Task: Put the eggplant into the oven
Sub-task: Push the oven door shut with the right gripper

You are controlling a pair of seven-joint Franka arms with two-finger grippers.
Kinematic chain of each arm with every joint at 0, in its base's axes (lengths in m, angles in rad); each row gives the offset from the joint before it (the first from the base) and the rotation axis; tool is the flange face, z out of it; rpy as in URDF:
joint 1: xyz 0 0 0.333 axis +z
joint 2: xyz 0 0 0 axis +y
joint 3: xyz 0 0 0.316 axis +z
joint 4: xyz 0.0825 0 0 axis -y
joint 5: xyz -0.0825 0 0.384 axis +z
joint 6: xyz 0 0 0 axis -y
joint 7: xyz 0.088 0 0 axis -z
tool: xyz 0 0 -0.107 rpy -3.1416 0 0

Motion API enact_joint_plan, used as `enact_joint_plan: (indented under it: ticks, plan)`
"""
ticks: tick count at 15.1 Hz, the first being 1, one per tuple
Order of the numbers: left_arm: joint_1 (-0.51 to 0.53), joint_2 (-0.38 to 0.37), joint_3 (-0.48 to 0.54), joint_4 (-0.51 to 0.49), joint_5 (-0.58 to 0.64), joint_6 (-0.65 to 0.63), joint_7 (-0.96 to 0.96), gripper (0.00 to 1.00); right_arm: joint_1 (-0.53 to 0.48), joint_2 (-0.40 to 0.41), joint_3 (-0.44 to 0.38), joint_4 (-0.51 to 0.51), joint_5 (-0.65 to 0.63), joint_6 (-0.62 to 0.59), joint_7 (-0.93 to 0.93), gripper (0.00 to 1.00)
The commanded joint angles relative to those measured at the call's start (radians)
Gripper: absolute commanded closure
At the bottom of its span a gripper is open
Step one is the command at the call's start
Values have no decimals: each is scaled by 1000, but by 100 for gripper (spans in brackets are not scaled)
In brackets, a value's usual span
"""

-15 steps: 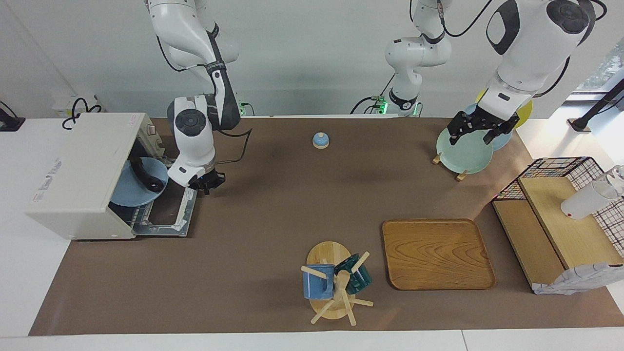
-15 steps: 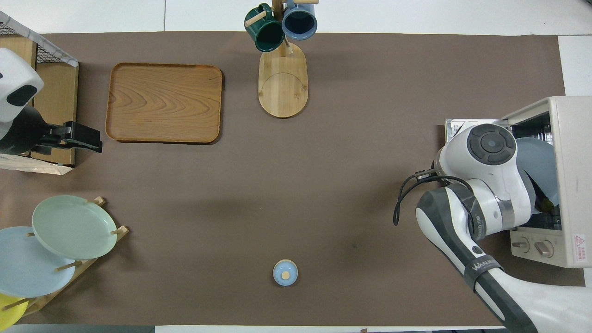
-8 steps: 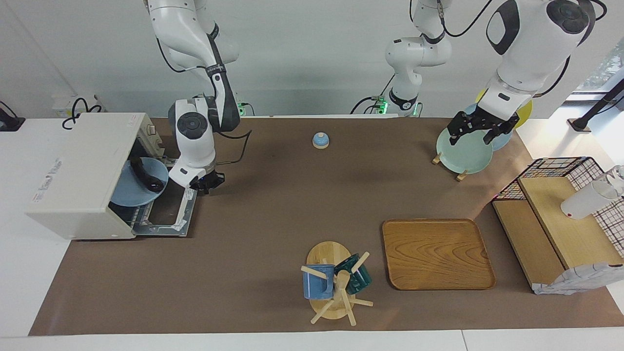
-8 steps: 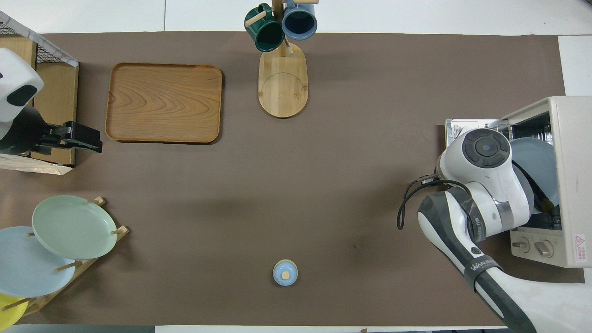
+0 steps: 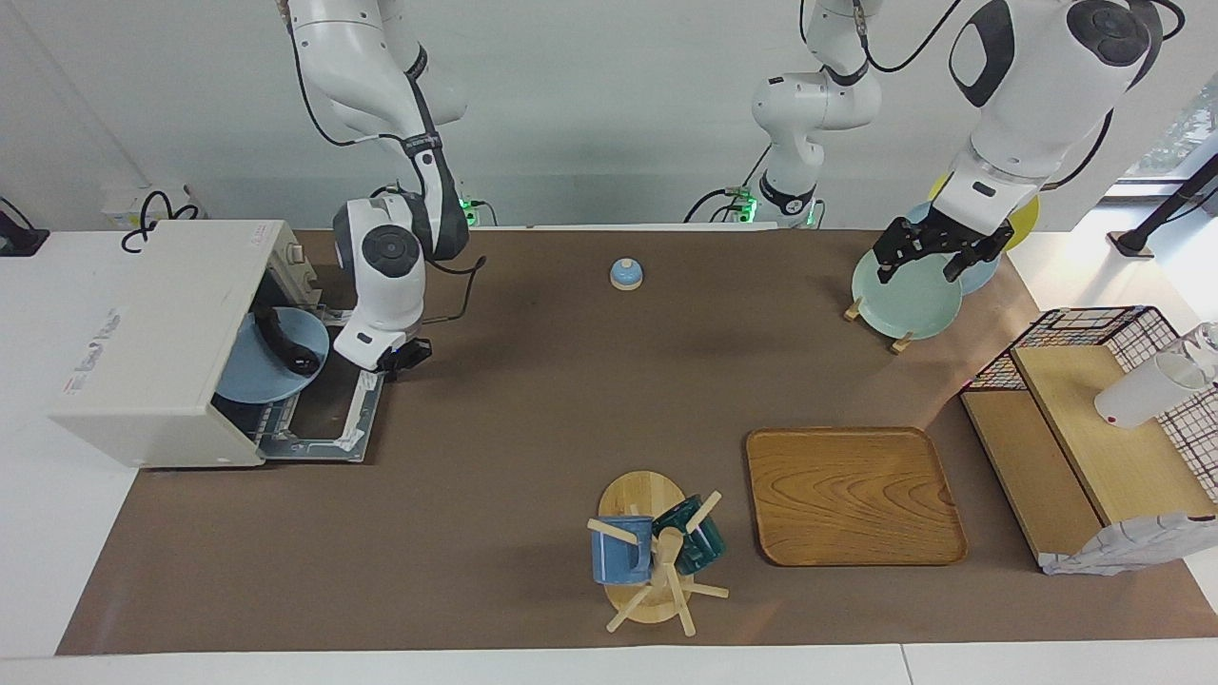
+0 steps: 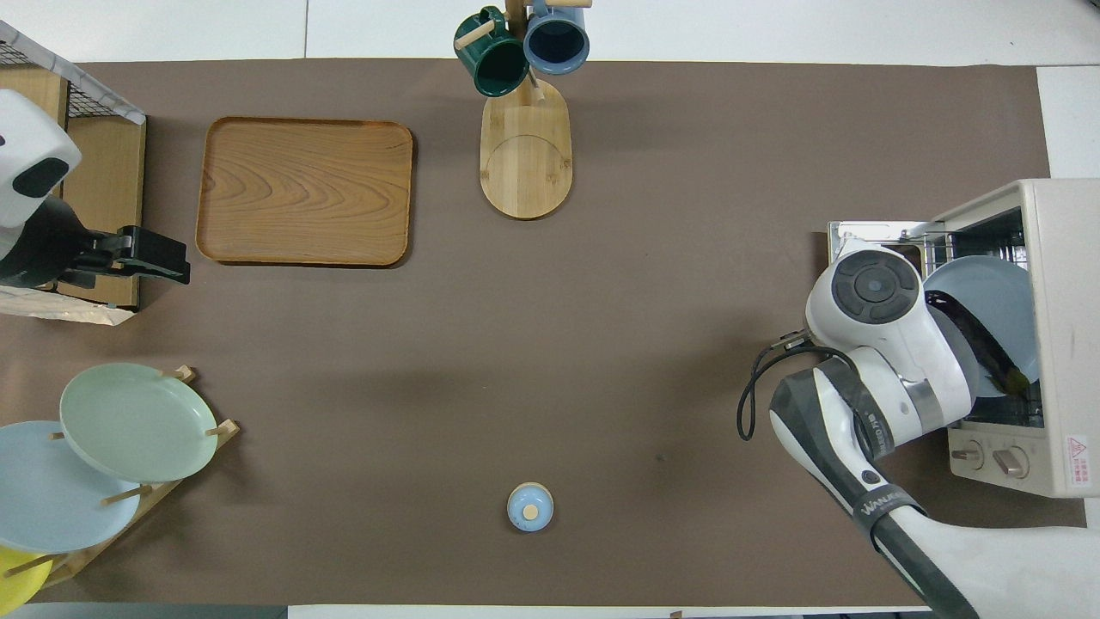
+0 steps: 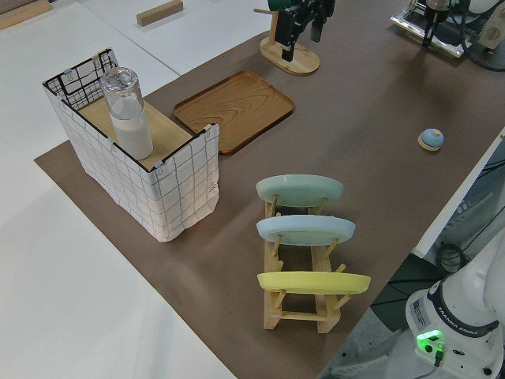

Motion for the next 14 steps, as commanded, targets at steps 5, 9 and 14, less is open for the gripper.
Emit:
enact_joint_plan:
  ticks: [5, 9, 14]
  plan:
    - [5, -11, -3, -13, 1, 12, -8, 0, -10, -15, -5, 166, -86, -200, -104, 100]
    - [5, -11, -3, -13, 1, 12, -8, 0, -34, -46, -11, 248, -69, -306, -210, 100]
    - [5, -11, -3, -13, 1, 12, -8, 0, -122, -106, -13, 248, -31, -350, -315, 100]
